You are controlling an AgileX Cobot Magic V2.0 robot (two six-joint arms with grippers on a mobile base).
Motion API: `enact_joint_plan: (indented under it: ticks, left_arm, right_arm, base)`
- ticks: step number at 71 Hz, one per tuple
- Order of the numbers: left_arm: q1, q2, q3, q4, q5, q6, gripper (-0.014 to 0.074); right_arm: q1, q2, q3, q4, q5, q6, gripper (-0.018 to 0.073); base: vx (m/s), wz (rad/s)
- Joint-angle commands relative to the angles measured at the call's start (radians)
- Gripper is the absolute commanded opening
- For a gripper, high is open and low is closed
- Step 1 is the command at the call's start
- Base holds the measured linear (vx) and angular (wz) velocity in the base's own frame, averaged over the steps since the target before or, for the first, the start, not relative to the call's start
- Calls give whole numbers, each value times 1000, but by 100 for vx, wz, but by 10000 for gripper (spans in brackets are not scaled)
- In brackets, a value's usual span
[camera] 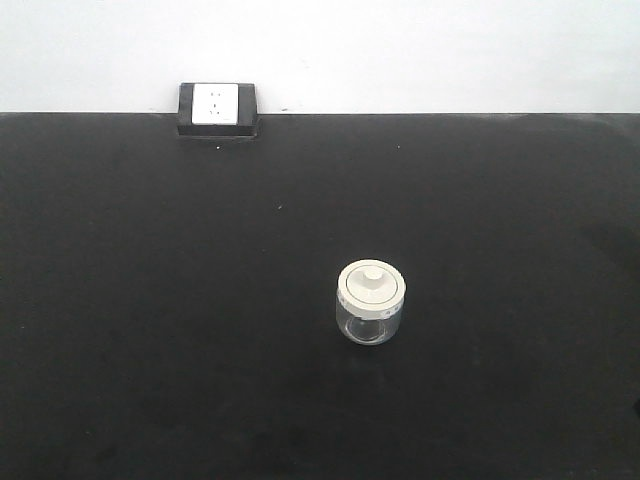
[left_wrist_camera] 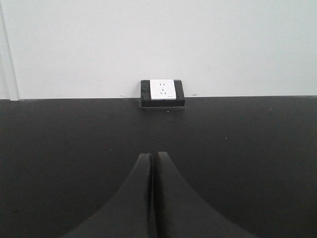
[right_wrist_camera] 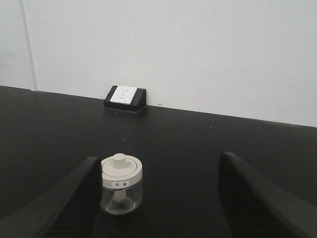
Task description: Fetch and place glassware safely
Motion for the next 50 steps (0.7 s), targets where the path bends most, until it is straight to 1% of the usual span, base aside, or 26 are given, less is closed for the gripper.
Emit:
enact_joint_plan:
  ticks: [1, 3, 7, 8, 13, 15, 16, 50]
  left_arm:
    - [-4, 11, -27, -8, -74, -6, -7]
    - [-4, 11, -27, -8, -74, -6, -7]
    - [-4, 11, -27, -8, -74, -6, -7]
    - [-4, 11, -27, -8, -74, -6, -7]
    - [-4, 11, -27, -8, -74, -6, -7]
    - [-4, 11, -27, -8, -74, -6, -7]
    - [-4, 11, -27, -8, -74, -6, -7]
    - [-4, 11, -27, -8, -74, -6, -7]
  right_arm:
    - [-2, 12, -26, -19, -94, -5, 381]
    - [-2, 12, -26, -19, -98, -3, 346]
    - [-2, 12, -26, -19, -99, -4, 230]
    - [-2, 12, -26, -19, -99, -4, 214]
    - [-2, 12, -26, -19, -95, -4, 43]
    - [-2, 12, -26, -19, -94, -4, -6]
    - [-2, 12, -26, -17, -93, -3, -15]
    - [-2, 12, -26, -18, -94, 1, -8]
  base:
    - [0, 0]
    - [0, 0]
    - [0, 0]
    - [0, 0]
    - [0, 0]
    - [0, 0]
    - [0, 0]
    - [0, 0]
